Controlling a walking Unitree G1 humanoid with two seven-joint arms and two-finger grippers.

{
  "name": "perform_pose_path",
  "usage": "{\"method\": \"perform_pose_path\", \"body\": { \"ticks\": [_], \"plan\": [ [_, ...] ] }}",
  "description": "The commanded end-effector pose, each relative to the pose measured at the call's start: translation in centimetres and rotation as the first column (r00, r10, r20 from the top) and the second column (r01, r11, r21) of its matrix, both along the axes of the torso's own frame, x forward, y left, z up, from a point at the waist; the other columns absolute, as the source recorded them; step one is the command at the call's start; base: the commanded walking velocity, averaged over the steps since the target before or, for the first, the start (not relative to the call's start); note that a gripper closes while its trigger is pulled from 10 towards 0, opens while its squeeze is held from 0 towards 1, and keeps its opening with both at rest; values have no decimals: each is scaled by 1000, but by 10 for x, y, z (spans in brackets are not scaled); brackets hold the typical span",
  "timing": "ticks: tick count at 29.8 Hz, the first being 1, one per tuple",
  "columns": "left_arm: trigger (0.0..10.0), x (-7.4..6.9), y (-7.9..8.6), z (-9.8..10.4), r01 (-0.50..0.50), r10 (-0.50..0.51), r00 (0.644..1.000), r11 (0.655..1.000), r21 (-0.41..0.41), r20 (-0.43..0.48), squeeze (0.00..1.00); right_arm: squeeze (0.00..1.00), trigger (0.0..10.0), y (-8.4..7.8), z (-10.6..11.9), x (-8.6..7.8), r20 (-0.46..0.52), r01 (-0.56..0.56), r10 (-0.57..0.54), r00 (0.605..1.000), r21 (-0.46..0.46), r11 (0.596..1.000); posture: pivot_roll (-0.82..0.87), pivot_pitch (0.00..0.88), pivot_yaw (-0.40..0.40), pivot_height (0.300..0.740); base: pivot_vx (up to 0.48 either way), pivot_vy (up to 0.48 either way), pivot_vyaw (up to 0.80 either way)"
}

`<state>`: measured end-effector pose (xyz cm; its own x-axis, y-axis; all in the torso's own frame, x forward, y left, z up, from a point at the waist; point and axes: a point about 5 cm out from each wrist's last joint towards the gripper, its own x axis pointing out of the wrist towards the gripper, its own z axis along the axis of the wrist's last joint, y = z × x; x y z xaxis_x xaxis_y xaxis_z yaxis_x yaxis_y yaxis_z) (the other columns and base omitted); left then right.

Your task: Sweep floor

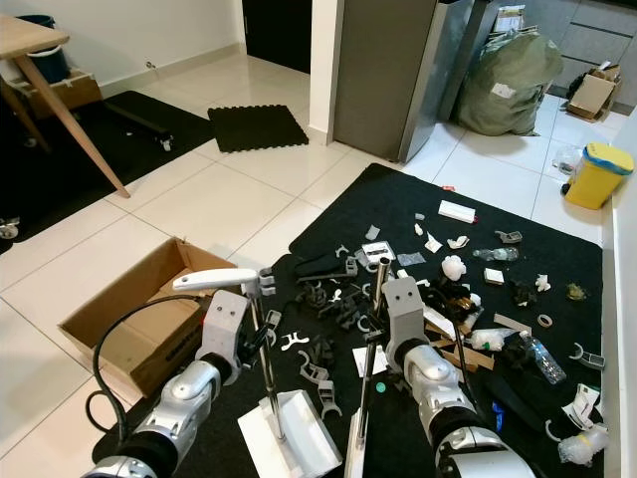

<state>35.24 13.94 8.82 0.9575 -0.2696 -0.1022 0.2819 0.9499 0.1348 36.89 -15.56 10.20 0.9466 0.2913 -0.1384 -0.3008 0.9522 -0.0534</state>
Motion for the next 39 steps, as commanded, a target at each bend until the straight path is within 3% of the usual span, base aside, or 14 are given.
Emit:
{"method": "perform_pose_path", "body": {
  "ticks": [1,5,12,18,21,25,33,39],
  "plan": [
    [10000,-4,5,-8,-37,37,999,999,2,-24,0,0,10000,-4,-5,-3,-17,15,-15,1000,2,1000,79,225,-38,740,0,0,0],
    [10000,-5,22,-8,-103,104,995,993,54,-5,0,0,10000,-4,-5,-3,-18,15,-15,1000,2,1000,82,224,-36,740,0,0,0],
    [10000,-8,38,5,-18,10,998,992,122,61,0,0,10000,-4,-7,-4,-20,18,-18,1000,8,1000,87,224,-32,740,0,0,0],
    [10000,-5,62,21,-81,67,991,989,123,112,0,0,10000,-3,-8,-4,-24,15,-15,1000,9,1000,94,222,-35,740,0,0,0],
    [10000,-4,64,20,-103,93,991,989,110,99,0,0,10000,-3,-7,-4,-22,15,-15,1000,10,1000,91,222,-37,740,0,0,0],
    [10000,-4,67,11,-149,148,989,988,35,31,0,0,10000,-4,-7,-4,-21,16,-16,1000,9,1000,89,223,-37,740,0,0,0],
    [10000,-4,72,6,-225,226,974,972,63,-2,0,0,10000,-4,-7,-4,-21,18,-18,1000,7,1000,82,226,-35,740,0,0,0],
    [10000,3,78,15,-302,301,953,950,74,27,0,0,10000,-5,-8,-4,-23,19,-19,1000,7,1000,82,227,-33,740,0,0,0]
  ]
}}
